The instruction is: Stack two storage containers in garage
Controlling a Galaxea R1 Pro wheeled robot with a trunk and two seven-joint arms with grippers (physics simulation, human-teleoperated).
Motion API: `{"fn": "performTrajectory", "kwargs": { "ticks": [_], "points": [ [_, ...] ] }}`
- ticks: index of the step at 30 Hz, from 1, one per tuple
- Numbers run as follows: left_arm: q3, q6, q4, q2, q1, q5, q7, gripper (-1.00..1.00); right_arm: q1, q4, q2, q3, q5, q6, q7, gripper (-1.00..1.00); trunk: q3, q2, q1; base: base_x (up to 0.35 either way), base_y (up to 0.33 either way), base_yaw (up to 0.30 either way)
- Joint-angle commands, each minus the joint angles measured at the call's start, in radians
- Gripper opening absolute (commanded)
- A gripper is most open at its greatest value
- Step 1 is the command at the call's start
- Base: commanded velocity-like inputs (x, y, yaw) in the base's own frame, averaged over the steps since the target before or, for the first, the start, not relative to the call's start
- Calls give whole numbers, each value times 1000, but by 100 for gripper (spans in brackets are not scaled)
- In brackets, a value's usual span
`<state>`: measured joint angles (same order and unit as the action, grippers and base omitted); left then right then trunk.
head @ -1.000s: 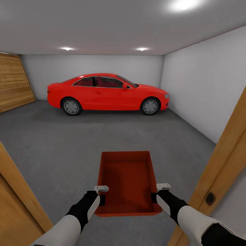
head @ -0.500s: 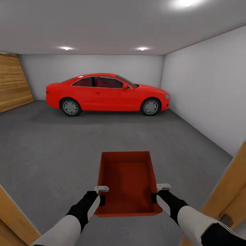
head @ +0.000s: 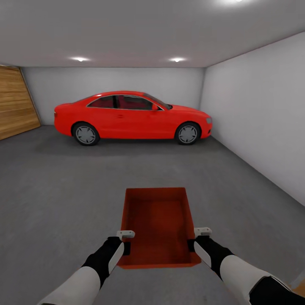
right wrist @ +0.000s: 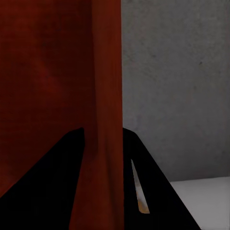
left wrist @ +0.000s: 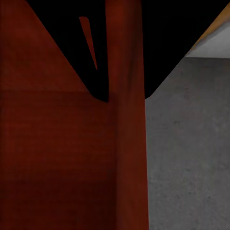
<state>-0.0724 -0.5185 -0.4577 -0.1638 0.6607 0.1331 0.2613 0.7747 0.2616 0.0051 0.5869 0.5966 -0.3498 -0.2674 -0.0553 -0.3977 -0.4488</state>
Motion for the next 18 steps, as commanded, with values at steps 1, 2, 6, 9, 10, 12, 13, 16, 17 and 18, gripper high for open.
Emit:
{"fn": "performTrajectory", "kwargs": {
  "ticks": [1, 2, 6, 9, 10, 12, 13, 16, 17, 18],
  "points": [
    [-12, -12, 16, 3, 0, -17, 26, -100, 1, 21, -1, 22, 19, 0, -3, -100, -2, -2, -1, 322, 0, 0],
    [-12, -12, 16, 3, 0, -17, 26, -100, 1, 21, -1, 22, 19, 0, -3, -100, -2, -2, -1, 322, 0, 0],
    [-12, -12, 16, 3, 0, -17, 26, -100, 1, 21, -2, 22, 19, 0, -3, -100, -2, -2, -1, 322, 0, 0],
    [-12, -12, 16, 3, 0, -17, 26, -100, 1, 21, -2, 22, 19, 0, -3, -100, -2, -2, -1, 322, 0, 0],
    [-12, -12, 16, 4, 0, -17, 26, -100, 1, 21, -2, 22, 19, 0, -3, -100, -2, -2, -1, 322, 0, 0],
    [-12, -12, 16, 3, 0, -17, 26, -100, 1, 21, -2, 22, 19, 0, -3, -100, -2, -2, -1, 322, 0, 0],
    [-12, -12, 16, 4, 0, -17, 26, -100, 1, 21, -2, 22, 19, 0, -3, -100, -2, -2, -1, 322, 0, 0],
    [-11, -12, 16, 4, 0, -17, 26, -100, 1, 21, -2, 22, 19, 0, -3, -100, -2, -2, -1, 322, 0, 0],
    [-12, -12, 16, 4, 0, -17, 26, -100, 1, 21, -2, 22, 19, 0, -3, -100, -2, -2, -1, 322, 0, 0],
    [-12, -12, 16, 3, 0, -17, 26, -100, 1, 21, -2, 22, 19, 0, -3, -100, -2, -2, -1, 322, 0, 0]
  ]
}}
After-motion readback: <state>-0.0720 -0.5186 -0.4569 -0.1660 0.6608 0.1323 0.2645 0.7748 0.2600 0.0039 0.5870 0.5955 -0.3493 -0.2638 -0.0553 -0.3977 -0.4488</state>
